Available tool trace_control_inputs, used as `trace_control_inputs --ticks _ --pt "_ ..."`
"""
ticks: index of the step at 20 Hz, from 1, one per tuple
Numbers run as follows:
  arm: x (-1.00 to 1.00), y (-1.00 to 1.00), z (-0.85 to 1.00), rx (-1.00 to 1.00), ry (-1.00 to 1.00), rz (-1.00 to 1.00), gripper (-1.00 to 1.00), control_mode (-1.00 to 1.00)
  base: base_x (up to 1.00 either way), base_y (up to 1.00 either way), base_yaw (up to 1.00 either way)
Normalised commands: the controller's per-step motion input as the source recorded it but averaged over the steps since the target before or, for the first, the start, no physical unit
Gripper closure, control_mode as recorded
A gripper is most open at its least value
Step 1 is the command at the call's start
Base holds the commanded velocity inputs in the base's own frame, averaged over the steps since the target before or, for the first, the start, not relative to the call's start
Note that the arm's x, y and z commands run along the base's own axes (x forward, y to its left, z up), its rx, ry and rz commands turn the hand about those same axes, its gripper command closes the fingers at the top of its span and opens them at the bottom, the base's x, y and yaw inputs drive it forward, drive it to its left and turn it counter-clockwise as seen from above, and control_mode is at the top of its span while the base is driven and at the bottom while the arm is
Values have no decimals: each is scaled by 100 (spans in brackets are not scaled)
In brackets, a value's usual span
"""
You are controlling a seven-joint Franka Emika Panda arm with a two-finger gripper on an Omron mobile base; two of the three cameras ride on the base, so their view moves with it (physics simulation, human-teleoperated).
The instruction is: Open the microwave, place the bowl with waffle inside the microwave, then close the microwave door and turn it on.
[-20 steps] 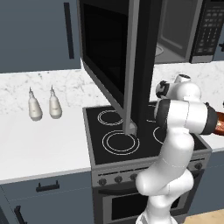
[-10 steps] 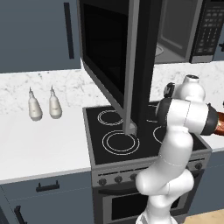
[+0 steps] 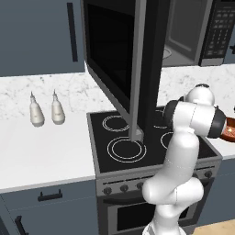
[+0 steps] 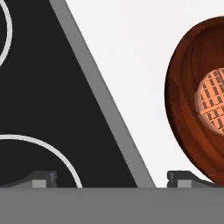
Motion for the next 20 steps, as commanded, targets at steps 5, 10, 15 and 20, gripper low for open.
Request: trace_control_inputs --ticks 5,10,15,20 --pt "0 -46 0 -7 4 -3 -100 -100 0 0 0" --pt "0 -43 0 0 9 0 -100 -100 0 0 0" --pt "0 -46 0 0 10 0 -100 -100 0 0 0" --pt "1 -29 -20 0 8 0 -100 -100 0 0 0"
